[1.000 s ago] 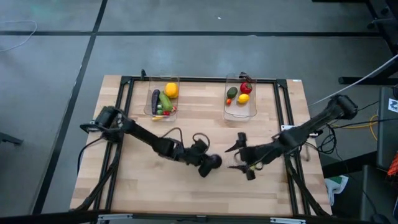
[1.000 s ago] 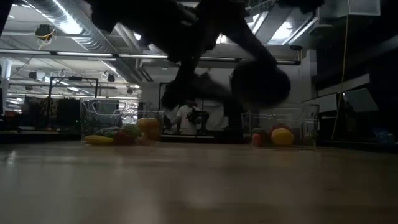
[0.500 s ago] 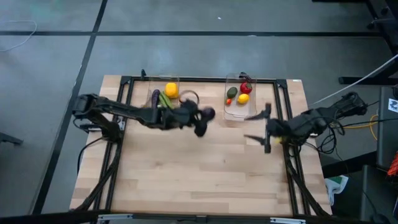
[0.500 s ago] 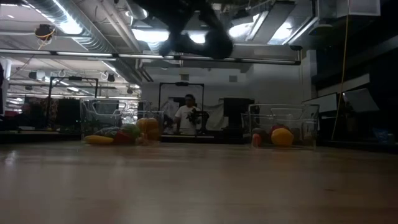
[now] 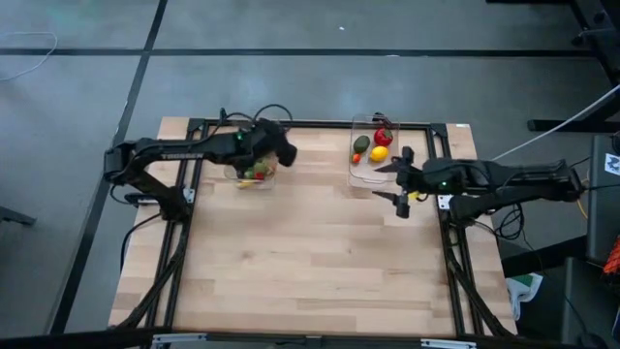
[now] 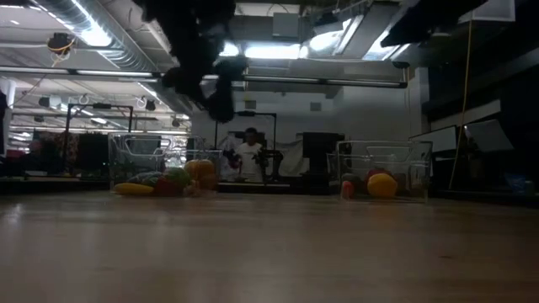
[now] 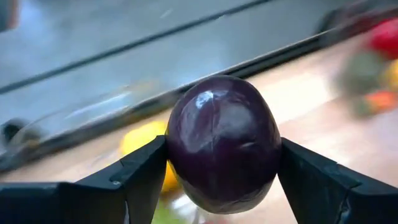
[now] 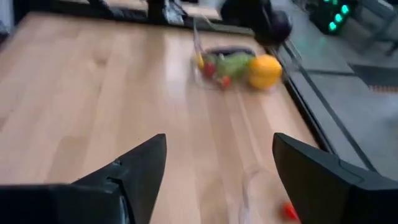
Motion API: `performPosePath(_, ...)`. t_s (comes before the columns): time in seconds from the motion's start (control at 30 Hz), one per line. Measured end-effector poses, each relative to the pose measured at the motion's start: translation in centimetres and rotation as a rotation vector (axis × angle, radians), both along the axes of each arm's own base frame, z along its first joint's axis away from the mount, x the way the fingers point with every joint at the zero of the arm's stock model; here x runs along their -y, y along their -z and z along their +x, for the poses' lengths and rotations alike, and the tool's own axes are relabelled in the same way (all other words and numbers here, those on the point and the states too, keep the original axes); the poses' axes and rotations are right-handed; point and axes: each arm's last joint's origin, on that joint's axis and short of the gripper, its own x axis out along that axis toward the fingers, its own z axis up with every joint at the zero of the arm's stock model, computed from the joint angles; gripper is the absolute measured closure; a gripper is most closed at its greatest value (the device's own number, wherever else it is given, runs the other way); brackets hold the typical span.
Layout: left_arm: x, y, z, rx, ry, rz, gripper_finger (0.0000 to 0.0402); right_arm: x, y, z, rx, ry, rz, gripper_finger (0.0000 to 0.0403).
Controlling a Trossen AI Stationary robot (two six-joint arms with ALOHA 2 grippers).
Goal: Sort produce into baskets
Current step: Put the violet plum into the left transparent bin
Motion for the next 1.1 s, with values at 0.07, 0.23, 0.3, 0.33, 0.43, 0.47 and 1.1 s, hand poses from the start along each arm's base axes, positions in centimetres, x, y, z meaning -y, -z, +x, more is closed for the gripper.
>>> performPosePath(0.07, -1.3, 0.7, -0.7, -0.040, -0.064, -0.028, 0.0123, 0.3, 1.0, 0.6, 0.040, -0.021, 0.010, 0.0111)
performPosePath(0.23, -3.2, 2.4, -2.7, -0.112, -0.166, -0.067, 0.0123, 1.1, 4.5, 1.3, 0.043, -0.010, 0.028, 0.0111)
performPosePath(0.3, -3.7, 3.1, -3.3, -0.143, -0.190, -0.083, 0.0123, 1.4, 5.5, 1.3, 0.046, 0.001, 0.038, 0.0111)
performPosePath(0.33, -3.9, 3.3, -3.6, -0.152, -0.200, -0.089, 0.0123, 1.5, 6.1, 1.3, 0.046, 0.002, 0.045, 0.0111)
performPosePath(0.43, -4.4, 4.3, -4.4, -0.172, -0.241, -0.108, 0.0123, 1.7, 7.6, 1.1, 0.031, 0.000, 0.073, 0.0111)
performPosePath(0.47, -4.5, 4.5, -4.7, -0.177, -0.254, -0.113, 0.0123, 1.7, 8.0, 1.1, 0.034, -0.003, 0.083, 0.0111)
performPosePath(1.1, -5.8, 6.1, -6.2, -0.123, -0.387, -0.147, 0.0123, 1.7, 10.2, 0.8, 0.037, -0.007, 0.146, 0.0119)
